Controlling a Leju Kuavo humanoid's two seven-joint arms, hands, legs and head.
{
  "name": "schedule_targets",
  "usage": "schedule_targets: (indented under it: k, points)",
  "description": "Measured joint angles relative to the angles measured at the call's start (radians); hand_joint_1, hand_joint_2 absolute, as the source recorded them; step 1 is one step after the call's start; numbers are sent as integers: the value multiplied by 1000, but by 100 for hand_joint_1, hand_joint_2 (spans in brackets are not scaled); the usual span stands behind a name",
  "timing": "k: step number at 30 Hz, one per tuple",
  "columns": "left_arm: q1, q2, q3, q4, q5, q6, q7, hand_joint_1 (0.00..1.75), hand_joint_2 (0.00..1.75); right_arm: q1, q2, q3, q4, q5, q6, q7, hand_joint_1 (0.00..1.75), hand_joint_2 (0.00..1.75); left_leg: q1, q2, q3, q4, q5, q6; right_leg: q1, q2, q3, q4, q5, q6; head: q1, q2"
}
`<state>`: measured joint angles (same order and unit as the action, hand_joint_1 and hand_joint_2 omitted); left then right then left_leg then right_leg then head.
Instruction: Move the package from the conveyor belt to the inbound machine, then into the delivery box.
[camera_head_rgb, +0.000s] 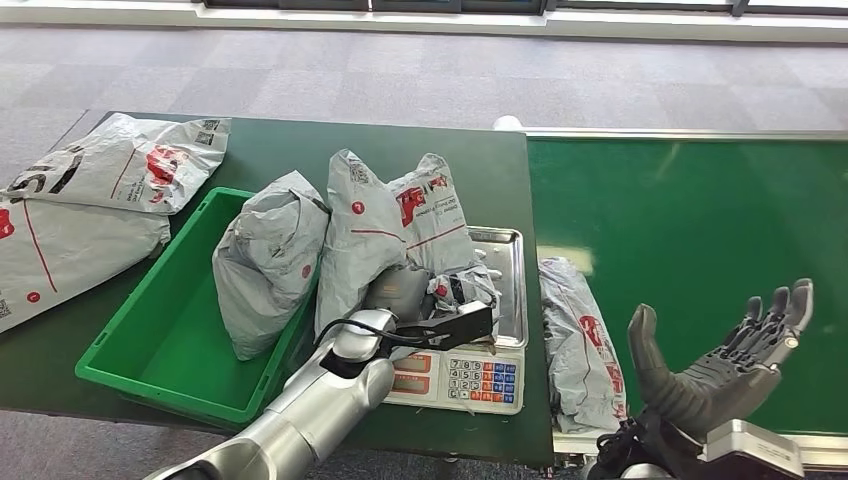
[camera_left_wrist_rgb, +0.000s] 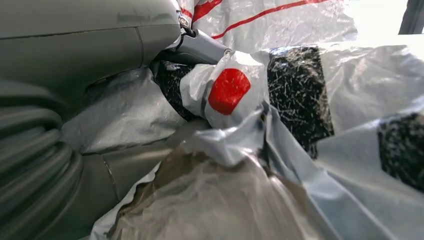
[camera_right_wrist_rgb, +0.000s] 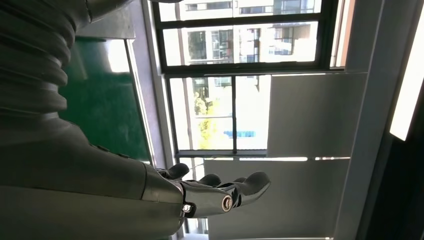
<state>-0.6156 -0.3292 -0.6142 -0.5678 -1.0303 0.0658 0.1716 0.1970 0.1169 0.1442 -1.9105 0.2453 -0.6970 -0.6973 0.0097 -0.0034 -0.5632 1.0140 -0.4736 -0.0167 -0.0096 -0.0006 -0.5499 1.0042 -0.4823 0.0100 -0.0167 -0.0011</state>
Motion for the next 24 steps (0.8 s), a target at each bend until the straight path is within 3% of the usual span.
schedule_targets:
  k: [4, 10, 13, 19, 24]
  points:
    - [49, 5, 36, -125, -5, 41, -65, 175, 175, 8, 0, 0, 5, 19, 0, 0, 0, 175, 0, 0, 1, 0, 1, -1, 0, 0, -2, 0, 1, 0, 0, 0]
    - [168, 64, 68, -649, 28, 108, -158, 175, 175, 45, 7, 0, -1, 60, -2, -1, 0, 175, 0, 0, -6, 0, 1, -1, 0, 0, -9, 1, 1, 0, 0, 0]
    - [201, 90, 75, -827, 38, 115, -168, 175, 175, 56, 13, 0, -7, 67, -2, -1, 0, 175, 0, 0, -7, 0, 1, -1, 0, 0, -10, 0, 0, 0, 0, 0]
    - [268, 153, 99, -1141, 38, 372, -257, 175, 175, 79, 49, -29, -23, 98, -2, -1, 0, 175, 0, 0, -8, 0, 1, -1, 0, 1, -12, 1, 0, 0, 0, 0]
    - [301, 215, 143, -1339, 25, 469, -269, 175, 175, 96, 72, -69, -38, 102, -3, -1, 0, 175, 0, -1, -8, -1, 1, -1, 0, 0, -11, 0, -1, -1, 0, 0]
